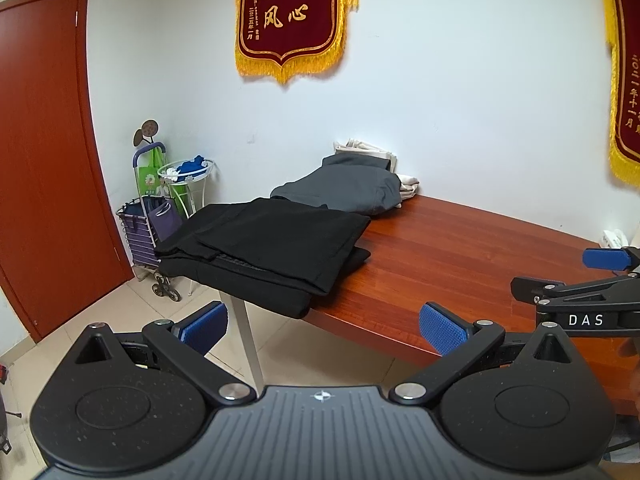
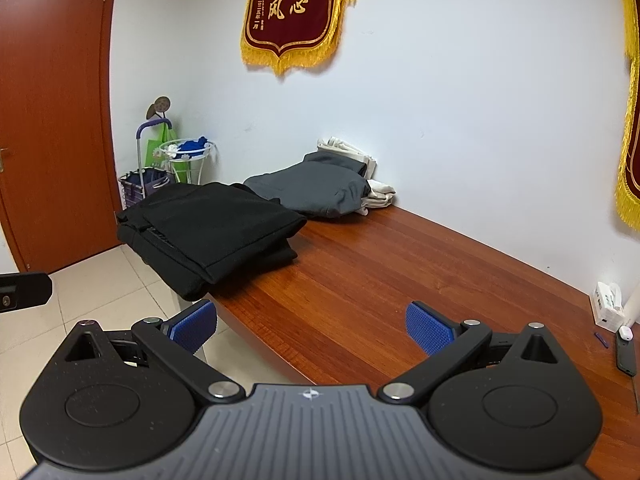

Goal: Fold clothes
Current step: 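Move both tools toward the grey jacket on the table, then reach the right gripper to the grey jacket's collar and close on it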

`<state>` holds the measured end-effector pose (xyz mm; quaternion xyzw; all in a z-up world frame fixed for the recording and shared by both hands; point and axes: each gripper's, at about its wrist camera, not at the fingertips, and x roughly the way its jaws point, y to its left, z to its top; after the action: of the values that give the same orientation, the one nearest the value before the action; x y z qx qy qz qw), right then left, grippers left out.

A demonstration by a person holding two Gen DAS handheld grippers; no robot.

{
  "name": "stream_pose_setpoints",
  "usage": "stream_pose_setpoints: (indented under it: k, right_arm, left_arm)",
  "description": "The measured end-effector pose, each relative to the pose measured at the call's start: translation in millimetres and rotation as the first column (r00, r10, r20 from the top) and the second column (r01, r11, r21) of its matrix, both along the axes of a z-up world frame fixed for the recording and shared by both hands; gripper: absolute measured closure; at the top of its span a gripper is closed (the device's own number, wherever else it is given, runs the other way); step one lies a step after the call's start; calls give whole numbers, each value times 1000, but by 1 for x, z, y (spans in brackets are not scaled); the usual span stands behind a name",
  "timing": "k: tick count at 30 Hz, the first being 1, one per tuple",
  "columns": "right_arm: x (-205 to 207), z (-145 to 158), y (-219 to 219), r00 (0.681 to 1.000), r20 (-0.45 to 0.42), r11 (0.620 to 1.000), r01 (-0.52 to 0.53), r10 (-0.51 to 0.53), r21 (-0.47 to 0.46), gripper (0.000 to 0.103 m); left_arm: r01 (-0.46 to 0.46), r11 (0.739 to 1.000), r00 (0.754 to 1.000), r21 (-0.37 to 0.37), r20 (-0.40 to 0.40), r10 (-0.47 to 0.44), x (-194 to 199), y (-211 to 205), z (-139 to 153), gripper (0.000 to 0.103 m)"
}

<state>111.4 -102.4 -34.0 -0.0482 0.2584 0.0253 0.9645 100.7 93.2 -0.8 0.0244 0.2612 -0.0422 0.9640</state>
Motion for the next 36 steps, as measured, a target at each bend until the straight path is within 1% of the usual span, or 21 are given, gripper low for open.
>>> stream_pose_setpoints:
  k: [5, 15, 21, 25, 28, 29, 32, 33, 34, 36]
  right_arm:
    - [8, -3, 12, 1000, 3, 1000, 18, -18, -8, 1]
    - [21, -7, 25, 997, 6, 997, 73, -73, -10, 1]
    - [39, -11, 26, 996, -8, 995, 89, -90, -33, 1]
    - [57, -13, 22, 995, -21, 995, 97, -98, -38, 1]
    - [78, -16, 17, 995, -31, 994, 98, -100, -44, 1]
    - [91, -18, 13, 995, -36, 994, 96, -97, -46, 1]
    - [118, -22, 7, 996, -33, 995, 84, -86, -54, 1]
    - [133, -24, 3, 996, -32, 995, 79, -81, -56, 1]
    - [137, -24, 3, 996, -32, 995, 78, -80, -55, 1]
    - [169, -26, -7, 997, -35, 996, 72, -74, -49, 1]
  left_arm:
    - [29, 999, 1000, 18, 7, -30, 11, 13, -1, 0]
    - [63, 998, 998, 20, 14, -63, 30, 33, -4, 0]
    - [73, 997, 997, 23, 9, -73, 53, 35, -6, 0]
    - [76, 997, 997, 32, 6, -76, 81, 34, -10, 0]
    - [73, 997, 997, 34, 1, -73, 105, 31, -13, 0]
    - [71, 997, 997, 35, 2, -71, 113, 30, -14, 0]
    - [68, 997, 998, 41, 13, -68, 144, 23, -16, 0]
    - [67, 997, 998, 41, 14, -67, 152, 22, -16, 0]
    - [64, 997, 998, 39, 17, -65, 166, 18, -17, 0]
    - [64, 997, 998, 35, 18, -64, 187, 14, -18, 0]
